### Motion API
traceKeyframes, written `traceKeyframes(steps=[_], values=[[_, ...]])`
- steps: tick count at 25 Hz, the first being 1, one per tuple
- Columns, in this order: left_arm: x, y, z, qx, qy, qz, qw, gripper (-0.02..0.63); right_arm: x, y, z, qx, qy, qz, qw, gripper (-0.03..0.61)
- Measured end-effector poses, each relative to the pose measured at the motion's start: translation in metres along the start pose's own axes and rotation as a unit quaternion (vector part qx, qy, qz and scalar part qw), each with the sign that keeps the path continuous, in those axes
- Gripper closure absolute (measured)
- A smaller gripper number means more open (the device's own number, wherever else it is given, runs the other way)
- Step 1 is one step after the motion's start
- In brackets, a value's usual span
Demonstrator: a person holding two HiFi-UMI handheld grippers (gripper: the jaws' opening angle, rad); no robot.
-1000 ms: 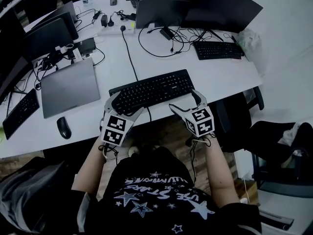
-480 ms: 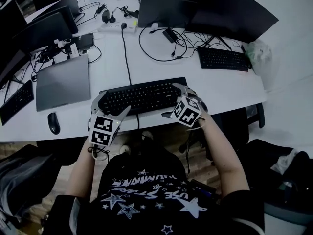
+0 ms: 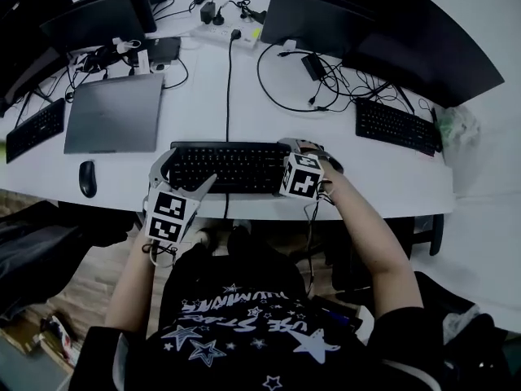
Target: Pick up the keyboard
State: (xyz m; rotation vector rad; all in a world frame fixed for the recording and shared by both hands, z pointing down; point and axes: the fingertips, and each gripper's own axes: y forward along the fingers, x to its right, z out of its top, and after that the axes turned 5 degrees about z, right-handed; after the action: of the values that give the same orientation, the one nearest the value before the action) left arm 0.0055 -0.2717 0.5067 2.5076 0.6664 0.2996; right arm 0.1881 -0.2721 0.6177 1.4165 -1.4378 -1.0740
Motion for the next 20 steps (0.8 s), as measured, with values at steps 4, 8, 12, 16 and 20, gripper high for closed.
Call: traceKeyframes(steps=[4,8,12,16,20], values=[[-0.003,0.002,-0.006,-0.013,-0.008,0.012,0.9998,0.199,0.003,0.011,-0.003,-0.016,-0.007,0.037,0.999,0.008],[-0.005,0.005,-0.009,-0.022,-0.012,0.018,0.9995,0.199,0.009,0.021,-0.005,-0.021,-0.012,0.061,0.998,0.006],[-0.006,0.009,-0.011,-0.027,-0.015,0.020,0.9993,0.199,0.012,0.022,-0.002,-0.043,-0.025,0.083,0.995,0.005],[-0.008,0.011,-0.011,-0.029,-0.018,0.021,0.9992,0.199,0.010,0.018,0.005,-0.086,-0.034,0.112,0.989,0.004],[-0.008,0.014,-0.014,-0.033,-0.016,0.011,0.9993,0.199,0.023,0.031,0.003,-0.112,-0.054,0.098,0.987,0.003]])
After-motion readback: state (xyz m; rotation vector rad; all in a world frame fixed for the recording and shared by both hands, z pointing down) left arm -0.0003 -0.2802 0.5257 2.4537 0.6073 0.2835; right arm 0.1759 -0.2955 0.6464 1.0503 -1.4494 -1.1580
